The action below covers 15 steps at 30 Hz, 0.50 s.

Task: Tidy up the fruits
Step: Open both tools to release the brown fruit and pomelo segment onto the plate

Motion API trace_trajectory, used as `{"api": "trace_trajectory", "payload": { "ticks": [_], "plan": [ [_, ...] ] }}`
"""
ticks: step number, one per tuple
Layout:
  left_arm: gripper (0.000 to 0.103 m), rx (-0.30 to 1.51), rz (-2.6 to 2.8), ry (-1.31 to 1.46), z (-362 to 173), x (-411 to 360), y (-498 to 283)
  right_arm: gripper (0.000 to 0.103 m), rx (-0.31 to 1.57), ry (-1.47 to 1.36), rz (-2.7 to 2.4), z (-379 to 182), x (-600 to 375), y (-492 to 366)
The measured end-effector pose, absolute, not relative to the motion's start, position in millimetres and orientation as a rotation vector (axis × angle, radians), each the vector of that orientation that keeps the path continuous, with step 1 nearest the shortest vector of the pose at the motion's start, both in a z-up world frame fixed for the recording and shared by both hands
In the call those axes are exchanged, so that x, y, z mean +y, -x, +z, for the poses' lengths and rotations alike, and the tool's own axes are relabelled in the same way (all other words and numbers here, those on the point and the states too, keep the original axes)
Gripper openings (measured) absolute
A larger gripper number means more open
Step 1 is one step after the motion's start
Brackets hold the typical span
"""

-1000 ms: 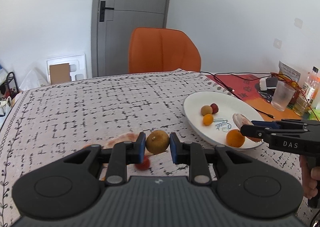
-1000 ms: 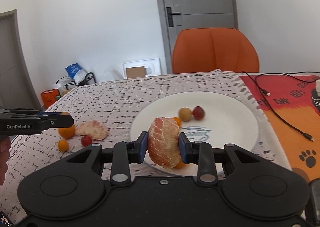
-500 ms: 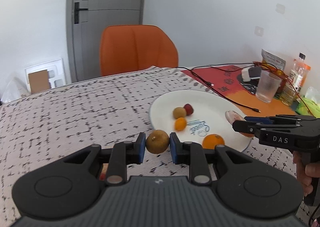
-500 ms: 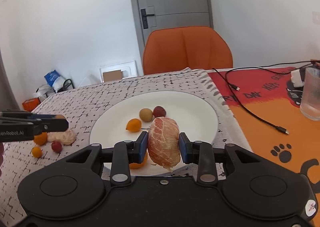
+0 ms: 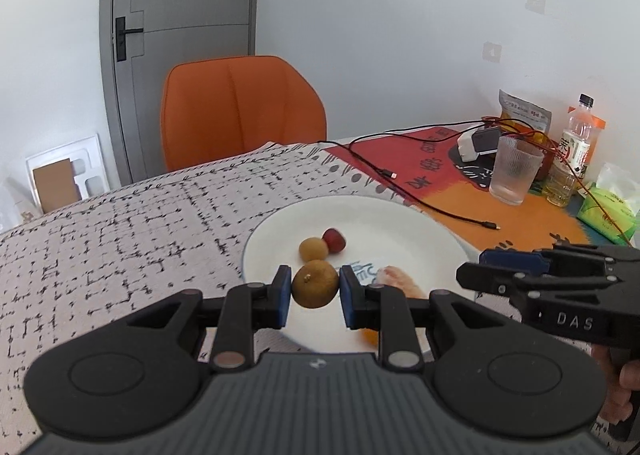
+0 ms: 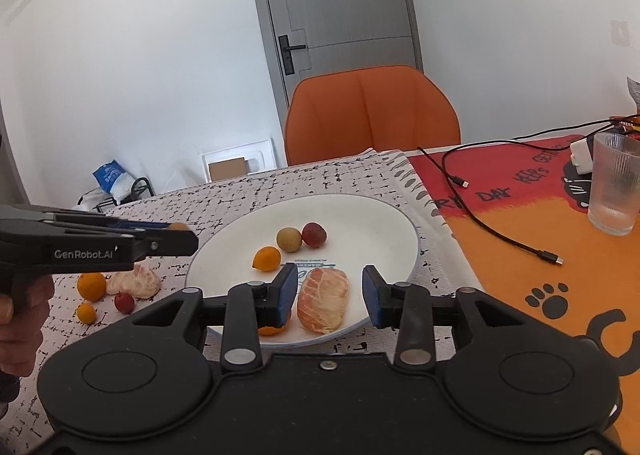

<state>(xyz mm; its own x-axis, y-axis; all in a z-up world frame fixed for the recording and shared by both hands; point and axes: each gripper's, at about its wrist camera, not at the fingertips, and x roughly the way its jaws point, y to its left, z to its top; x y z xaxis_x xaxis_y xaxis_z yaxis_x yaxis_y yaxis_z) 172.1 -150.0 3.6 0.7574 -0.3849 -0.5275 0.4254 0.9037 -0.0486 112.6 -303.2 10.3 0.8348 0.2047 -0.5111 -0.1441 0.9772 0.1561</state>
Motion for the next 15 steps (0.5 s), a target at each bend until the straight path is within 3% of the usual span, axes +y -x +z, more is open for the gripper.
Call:
{"api": "trace_trajectory", "payload": {
  "ticks": [10,15],
  "plan": [
    [0.03,0.556,-0.429,-0.046,11.8,-144.8,-168.6,0.056,0.547,-0.139,0.182,8.2,-306.6,-110.4],
    [0.054,0.564,-0.388,-0.021,12.1,-128.8,-163.8,0.077,0.537,-0.147,0.193,9.6,-302.1,-108.7]
  ]
}}
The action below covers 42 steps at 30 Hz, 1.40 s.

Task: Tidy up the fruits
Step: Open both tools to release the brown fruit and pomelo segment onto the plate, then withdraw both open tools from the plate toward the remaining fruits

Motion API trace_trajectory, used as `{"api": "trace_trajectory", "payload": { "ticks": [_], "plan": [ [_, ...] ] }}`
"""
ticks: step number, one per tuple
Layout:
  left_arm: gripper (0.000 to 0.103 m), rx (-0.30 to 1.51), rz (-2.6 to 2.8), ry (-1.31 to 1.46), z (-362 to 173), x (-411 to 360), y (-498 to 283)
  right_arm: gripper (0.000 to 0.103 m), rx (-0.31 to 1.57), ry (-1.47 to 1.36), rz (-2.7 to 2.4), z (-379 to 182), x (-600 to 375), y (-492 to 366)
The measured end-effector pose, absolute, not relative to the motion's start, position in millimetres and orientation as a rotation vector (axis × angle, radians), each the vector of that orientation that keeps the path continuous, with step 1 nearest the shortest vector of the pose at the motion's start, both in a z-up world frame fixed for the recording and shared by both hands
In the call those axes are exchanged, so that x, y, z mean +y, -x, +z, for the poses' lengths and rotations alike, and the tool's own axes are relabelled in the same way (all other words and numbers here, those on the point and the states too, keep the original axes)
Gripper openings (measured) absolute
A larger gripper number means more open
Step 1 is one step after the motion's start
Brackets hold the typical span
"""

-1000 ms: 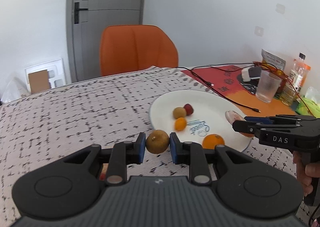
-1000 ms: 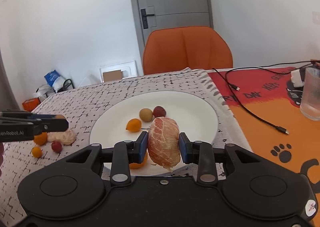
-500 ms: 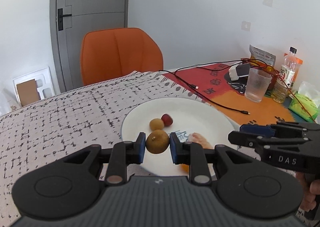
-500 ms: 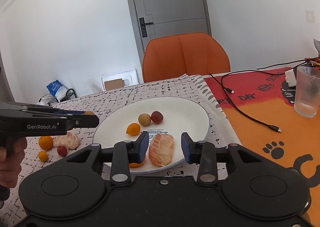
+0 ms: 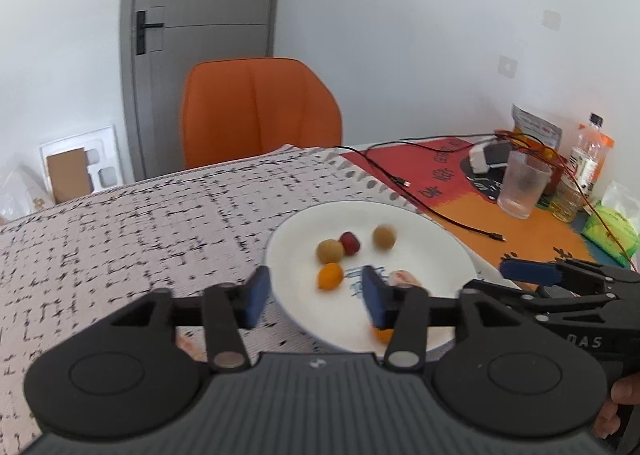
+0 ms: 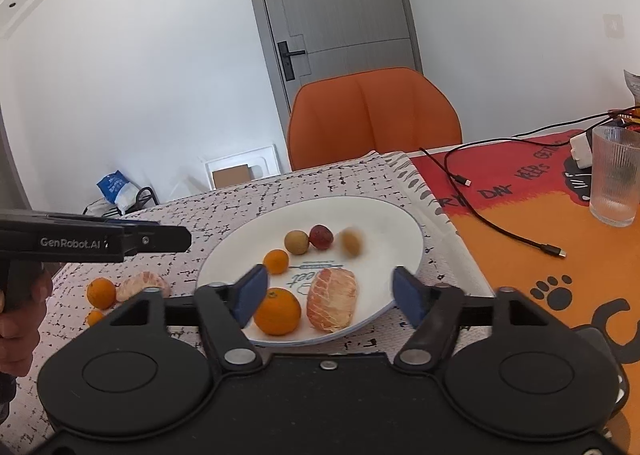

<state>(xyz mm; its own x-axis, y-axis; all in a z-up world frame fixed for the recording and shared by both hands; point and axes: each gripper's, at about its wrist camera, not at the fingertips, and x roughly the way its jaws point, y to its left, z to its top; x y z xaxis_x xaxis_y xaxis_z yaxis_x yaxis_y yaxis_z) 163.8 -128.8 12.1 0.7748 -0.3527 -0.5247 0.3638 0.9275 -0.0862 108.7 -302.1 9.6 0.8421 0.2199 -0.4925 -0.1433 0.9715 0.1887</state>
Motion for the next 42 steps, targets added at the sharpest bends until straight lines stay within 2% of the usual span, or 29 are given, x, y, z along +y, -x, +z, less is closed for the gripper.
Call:
{"api": "trace_trajectory", "payload": {
  "ticks": [2,9,11,13,17,30,34,42],
  "plan": [
    [0.059,0.557,-0.373,-0.004,12.4,-120.3,-160.9,0.079,0.529,-0.148,0.199,10.6,-299.5,-107.8],
    [0.064,0.554,-0.324,0.035,13.4,-93.2,-150.5,0.085,0.522,-0.165,0.236,13.3,-291.2,-106.5],
    [0.077,0.553,-0.311,0.044,14.0,-85.2,-147.6,0.087,0.523,-0.161,0.245,14.4,-286.7,-106.6],
    [0.085,0.543,-0.297,0.05,15.5,-78.8,-144.0,0.091,0.519,-0.158,0.255,15.5,-282.7,-105.9],
    [0.091,0.53,-0.281,0.06,19.3,-66.4,-137.6,0.098,0.5,-0.155,0.259,19.1,-275.5,-104.1],
    [0.096,0.5,-0.205,0.093,29.4,-25.8,-117.6,0.103,0.493,-0.147,0.303,26.0,-253.0,-101.2],
    [0.103,0.487,-0.172,0.126,32.3,-10.1,-111.5,0.103,0.489,-0.165,0.299,27.2,-248.6,-101.4],
    [0.103,0.475,-0.118,0.149,33.0,12.6,-103.9,0.103,0.49,-0.169,0.329,26.6,-232.1,-101.9]
  ]
}}
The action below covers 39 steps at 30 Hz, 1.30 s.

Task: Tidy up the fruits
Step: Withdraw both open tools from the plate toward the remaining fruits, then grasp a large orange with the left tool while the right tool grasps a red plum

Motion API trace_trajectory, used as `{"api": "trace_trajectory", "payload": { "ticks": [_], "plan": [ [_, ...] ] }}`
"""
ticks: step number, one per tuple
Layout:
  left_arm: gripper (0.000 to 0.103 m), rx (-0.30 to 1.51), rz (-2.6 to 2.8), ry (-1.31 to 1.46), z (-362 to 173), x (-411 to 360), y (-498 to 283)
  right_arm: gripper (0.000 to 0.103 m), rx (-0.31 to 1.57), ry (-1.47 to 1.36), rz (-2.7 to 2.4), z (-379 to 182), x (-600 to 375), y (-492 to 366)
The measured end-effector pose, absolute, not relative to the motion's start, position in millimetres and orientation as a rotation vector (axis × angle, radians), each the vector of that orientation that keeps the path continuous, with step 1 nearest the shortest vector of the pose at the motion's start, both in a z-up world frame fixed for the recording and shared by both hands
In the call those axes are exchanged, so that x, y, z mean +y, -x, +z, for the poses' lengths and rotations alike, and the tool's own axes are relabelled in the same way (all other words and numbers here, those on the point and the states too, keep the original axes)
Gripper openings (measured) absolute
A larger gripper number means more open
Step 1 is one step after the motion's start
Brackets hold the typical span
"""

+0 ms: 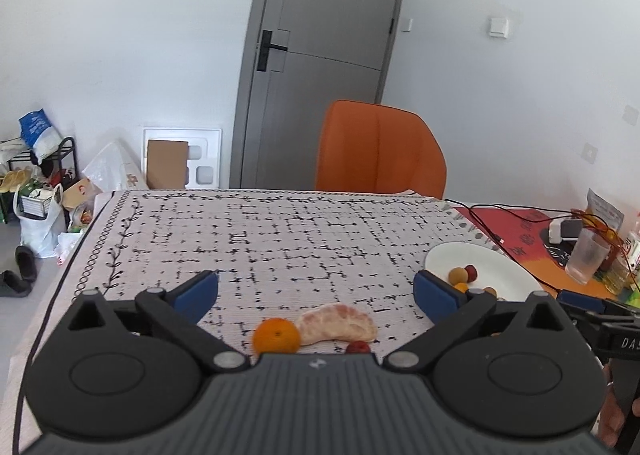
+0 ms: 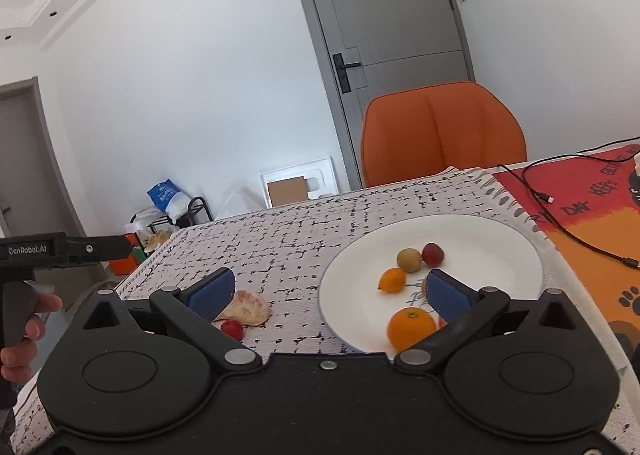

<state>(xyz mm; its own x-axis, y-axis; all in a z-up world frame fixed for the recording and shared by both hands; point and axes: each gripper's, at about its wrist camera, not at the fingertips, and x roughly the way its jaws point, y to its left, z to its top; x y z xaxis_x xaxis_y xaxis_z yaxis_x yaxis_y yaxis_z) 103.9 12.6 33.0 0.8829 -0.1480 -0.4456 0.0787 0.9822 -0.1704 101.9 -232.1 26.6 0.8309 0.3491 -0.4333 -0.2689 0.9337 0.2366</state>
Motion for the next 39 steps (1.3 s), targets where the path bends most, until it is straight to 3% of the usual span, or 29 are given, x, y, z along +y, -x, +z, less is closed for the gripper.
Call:
{"api": "trace_trajectory", "payload": {
  "ticks": [30,36,39],
  "plan": [
    [0.102,0.53,-0.061,0.214,-8.4,42.2,-95.4,0.102,0.596,-0.09,0.494,2.0,-165.9,-122.8],
    [0.099,0.55,-0.051,0.227,-17.8,47.1,-105.0,0.086,0.633,-0.08,0.508,-6.7,-155.6,-131.4],
    [0.093,0.56,-0.06,0.228,-22.4,48.1,-109.4,0.082,0.649,-0.072,0.529,-11.0,-149.5,-134.9]
  ]
}}
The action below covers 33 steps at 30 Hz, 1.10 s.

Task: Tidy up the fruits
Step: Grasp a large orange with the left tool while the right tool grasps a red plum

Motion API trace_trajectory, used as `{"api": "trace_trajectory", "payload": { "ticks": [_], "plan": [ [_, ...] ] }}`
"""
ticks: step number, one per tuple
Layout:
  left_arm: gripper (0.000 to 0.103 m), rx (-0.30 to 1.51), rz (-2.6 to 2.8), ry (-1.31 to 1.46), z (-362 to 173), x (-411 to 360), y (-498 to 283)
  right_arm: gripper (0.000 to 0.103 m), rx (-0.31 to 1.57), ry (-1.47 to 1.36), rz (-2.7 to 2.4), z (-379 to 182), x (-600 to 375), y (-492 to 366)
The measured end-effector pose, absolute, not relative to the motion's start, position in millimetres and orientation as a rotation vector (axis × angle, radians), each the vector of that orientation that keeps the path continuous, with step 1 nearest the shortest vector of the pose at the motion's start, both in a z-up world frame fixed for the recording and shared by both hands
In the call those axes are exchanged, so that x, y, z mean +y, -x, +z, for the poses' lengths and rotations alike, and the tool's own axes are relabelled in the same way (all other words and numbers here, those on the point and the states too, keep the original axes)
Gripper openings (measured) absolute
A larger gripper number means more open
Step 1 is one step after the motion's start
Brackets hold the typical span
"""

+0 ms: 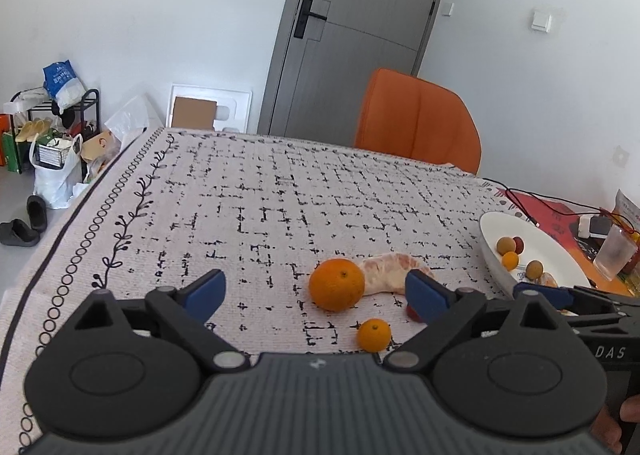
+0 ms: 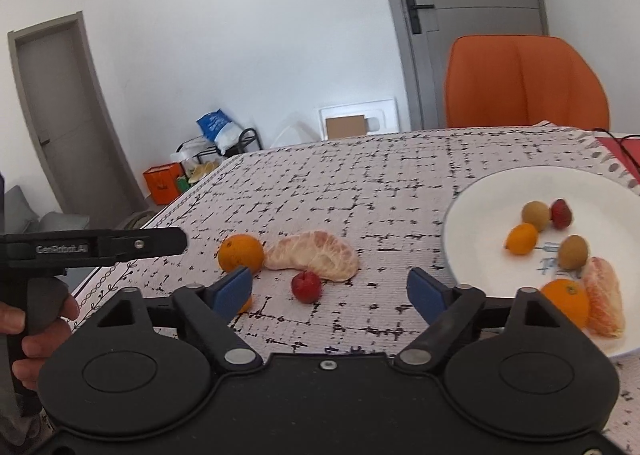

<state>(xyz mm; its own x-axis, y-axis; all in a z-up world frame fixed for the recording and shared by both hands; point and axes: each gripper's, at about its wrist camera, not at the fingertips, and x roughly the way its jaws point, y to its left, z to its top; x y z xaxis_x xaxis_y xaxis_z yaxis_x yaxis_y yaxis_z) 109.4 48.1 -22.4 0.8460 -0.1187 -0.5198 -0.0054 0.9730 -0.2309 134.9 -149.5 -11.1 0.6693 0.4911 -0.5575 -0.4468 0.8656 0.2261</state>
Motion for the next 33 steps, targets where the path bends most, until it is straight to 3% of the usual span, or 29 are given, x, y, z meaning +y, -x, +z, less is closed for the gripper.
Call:
{"api": "trace_trajectory", "payload": {
  "ticks": [6,11,19,22,27,31,33],
  "plan": [
    [0.078,0.593,-0.076,0.224,-31.3,48.3,-118.9,0.064,0.701,-0.049,0.556,-19.0,-135.4,-146.3],
    [0.067,0.61,-0.09,0.213,-34.2,47.3,-126.8,0.056,0.726,-0.027,0.574,-24.2,-124.7,-153.6],
    [0.063,0.62,-0.117,0.204,-38.1,44.3,-137.7,0.039,0.758,-0.009,0.591,-35.2,-113.3,-161.8],
    [0.063,0.624,-0.122,0.192,-39.1,42.6,-142.2,0.022,0.761,-0.002,0.594,-38.0,-112.5,-163.5],
    [0.059,0.642,-0.13,0.172,-41.0,36.4,-153.0,0.021,0.751,-0.013,0.597,-33.6,-116.2,-161.9],
    [0.04,0.673,-0.136,0.169,-44.9,32.7,-162.4,0.021,0.732,-0.027,0.582,-26.7,-124.2,-161.2],
    [0.039,0.68,-0.129,0.169,-43.5,31.3,-163.1,0.021,0.724,-0.033,0.573,-23.5,-128.8,-160.1]
  ]
}}
